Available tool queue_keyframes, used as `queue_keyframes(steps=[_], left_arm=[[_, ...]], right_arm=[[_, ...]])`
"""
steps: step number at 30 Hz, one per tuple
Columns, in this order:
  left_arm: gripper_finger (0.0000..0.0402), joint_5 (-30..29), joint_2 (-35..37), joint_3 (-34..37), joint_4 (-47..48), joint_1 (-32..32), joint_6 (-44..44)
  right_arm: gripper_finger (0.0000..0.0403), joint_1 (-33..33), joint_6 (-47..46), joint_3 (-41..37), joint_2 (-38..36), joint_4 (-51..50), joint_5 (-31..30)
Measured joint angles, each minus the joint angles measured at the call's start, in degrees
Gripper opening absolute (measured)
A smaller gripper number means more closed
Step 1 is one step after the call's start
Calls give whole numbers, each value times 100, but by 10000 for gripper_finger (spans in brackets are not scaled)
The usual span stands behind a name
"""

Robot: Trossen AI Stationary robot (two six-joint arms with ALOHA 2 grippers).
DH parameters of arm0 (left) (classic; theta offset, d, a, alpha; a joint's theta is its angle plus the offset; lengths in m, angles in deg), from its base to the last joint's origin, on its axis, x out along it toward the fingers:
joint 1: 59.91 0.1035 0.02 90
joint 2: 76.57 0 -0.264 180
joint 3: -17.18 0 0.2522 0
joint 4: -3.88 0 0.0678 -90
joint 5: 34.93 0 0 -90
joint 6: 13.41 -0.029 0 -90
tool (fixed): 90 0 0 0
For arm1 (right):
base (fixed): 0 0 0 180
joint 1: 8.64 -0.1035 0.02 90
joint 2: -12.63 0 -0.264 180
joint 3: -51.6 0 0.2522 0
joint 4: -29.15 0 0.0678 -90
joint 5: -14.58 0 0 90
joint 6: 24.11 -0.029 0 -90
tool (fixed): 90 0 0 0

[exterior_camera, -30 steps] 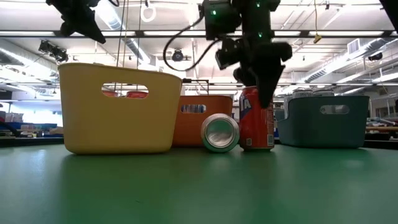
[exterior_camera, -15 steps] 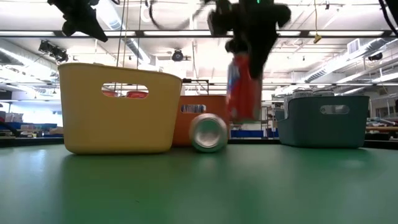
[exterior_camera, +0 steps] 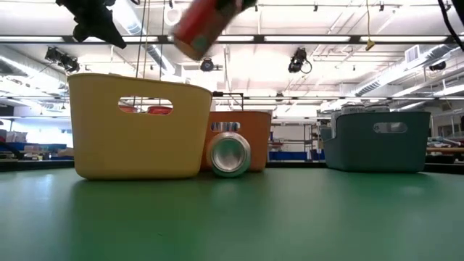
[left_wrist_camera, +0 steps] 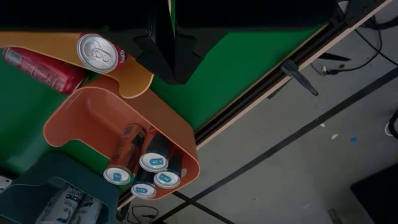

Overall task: Sort soda cans
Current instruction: Put the orange soda can into the yellow bin

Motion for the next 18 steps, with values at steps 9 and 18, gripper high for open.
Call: queue_keyframes(steps=[9, 18], left_arm=[[0, 25, 0, 0, -8, 1, 37], [0, 118, -4, 0, -15, 0, 39]], right_arm=[[284, 448, 498, 95, 564, 852, 199], [284, 679, 391, 92, 1234, 525, 809]])
